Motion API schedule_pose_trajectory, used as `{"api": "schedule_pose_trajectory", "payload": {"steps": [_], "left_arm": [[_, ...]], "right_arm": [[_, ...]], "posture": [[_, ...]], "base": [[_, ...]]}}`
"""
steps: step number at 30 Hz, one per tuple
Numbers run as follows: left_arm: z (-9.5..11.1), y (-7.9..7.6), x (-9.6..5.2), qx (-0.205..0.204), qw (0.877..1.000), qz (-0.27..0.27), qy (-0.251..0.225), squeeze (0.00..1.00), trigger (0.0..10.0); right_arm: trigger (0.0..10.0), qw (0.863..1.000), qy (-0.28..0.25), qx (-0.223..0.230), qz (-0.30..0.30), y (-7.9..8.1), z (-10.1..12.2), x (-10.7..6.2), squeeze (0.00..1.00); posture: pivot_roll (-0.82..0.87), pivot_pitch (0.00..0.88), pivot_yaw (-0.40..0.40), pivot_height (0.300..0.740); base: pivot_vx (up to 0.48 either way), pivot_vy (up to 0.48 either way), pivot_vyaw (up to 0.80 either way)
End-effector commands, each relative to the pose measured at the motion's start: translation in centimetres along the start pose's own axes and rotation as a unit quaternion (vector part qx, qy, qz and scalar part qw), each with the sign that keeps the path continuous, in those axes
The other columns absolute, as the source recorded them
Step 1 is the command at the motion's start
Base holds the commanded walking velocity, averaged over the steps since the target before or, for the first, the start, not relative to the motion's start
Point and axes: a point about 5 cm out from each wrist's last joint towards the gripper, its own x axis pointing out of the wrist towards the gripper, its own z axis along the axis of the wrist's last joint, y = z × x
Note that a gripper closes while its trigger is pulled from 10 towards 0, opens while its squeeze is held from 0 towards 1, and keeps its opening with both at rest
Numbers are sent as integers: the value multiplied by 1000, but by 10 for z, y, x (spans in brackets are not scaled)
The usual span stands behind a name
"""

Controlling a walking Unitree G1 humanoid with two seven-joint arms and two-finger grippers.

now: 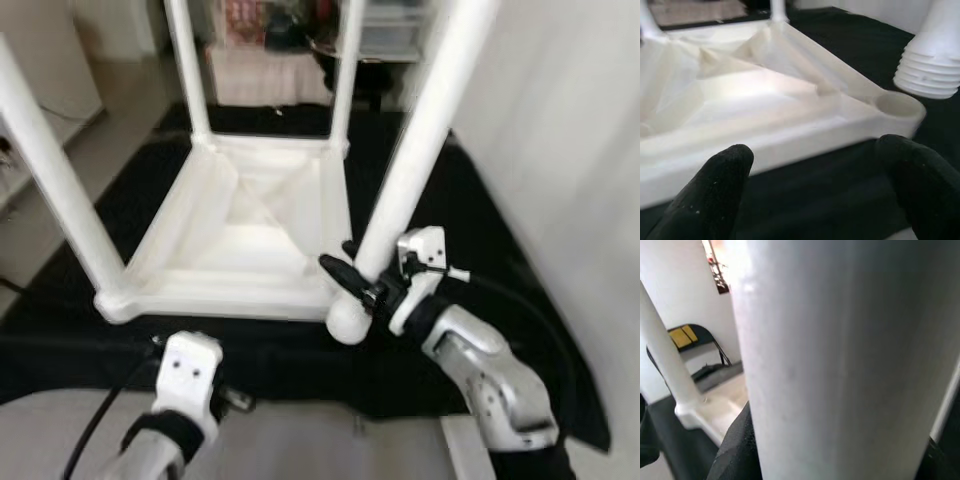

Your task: Building children table

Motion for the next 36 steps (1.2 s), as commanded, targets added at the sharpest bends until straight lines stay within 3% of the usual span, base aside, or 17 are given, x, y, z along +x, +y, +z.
{"api": "schedule_pose_trajectory", "payload": {"steps": [1,5,6,9,10,13,15,18,20,22,28,34,36], "left_arm": [[-2,0,-1,0,1000,-8,7,0,10000],[-2,-11,-1,4,999,-47,13,0,10000],[-4,-16,-2,15,998,-63,21,0,10000],[-5,-18,-3,23,997,-71,25,0,10000],[-7,-21,-7,30,995,-88,34,0,10000],[-7,-21,-7,30,995,-88,34,0,10000],[-12,-25,-14,57,992,-101,52,0,10000],[-12,-25,-14,57,992,-101,52,0,10000],[-14,-28,-21,71,991,-100,61,0,10000],[-13,-28,-24,78,990,-95,63,0,10000],[-8,-23,-35,79,992,-76,66,0,10000],[-7,-24,-38,74,992,-77,69,0,10000],[-5,-27,-43,65,992,-85,67,0,10000]], "right_arm": [[10000,1000,-8,2,17,7,2,3,0],[10000,999,-14,4,28,7,4,3,0],[10000,998,-18,5,64,8,7,1,0],[10000,996,-21,5,90,10,9,0,0],[10000,991,-21,3,132,11,12,-2,0],[10000,991,-21,3,132,11,12,-2,0],[10000,982,-21,5,189,8,15,-3,0],[10000,982,-21,5,189,8,15,-3,0],[10000,970,-19,22,242,6,12,0,0],[10000,966,-14,26,257,2,8,2,0],[10000,968,-20,8,252,-17,13,15,0],[10000,970,-25,-5,242,-23,19,17,0],[10000,969,-29,-14,247,-30,26,10,0]], "posture": [[14,121,-64,740],[18,120,-63,740],[20,120,-65,740],[20,120,-65,740],[28,124,-68,740],[28,124,-68,740],[38,133,-73,740],[38,133,-73,740],[44,161,-72,740],[54,178,-72,740],[65,239,-64,740],[66,249,-60,740],[77,279,-52,740]], "base": [[0,0,0],[0,0,0],[0,0,0],[0,0,0],[0,0,0],[0,0,0],[0,0,0],[0,0,0],[0,0,0],[0,0,0],[0,0,0],[0,0,0],[0,0,0]]}}
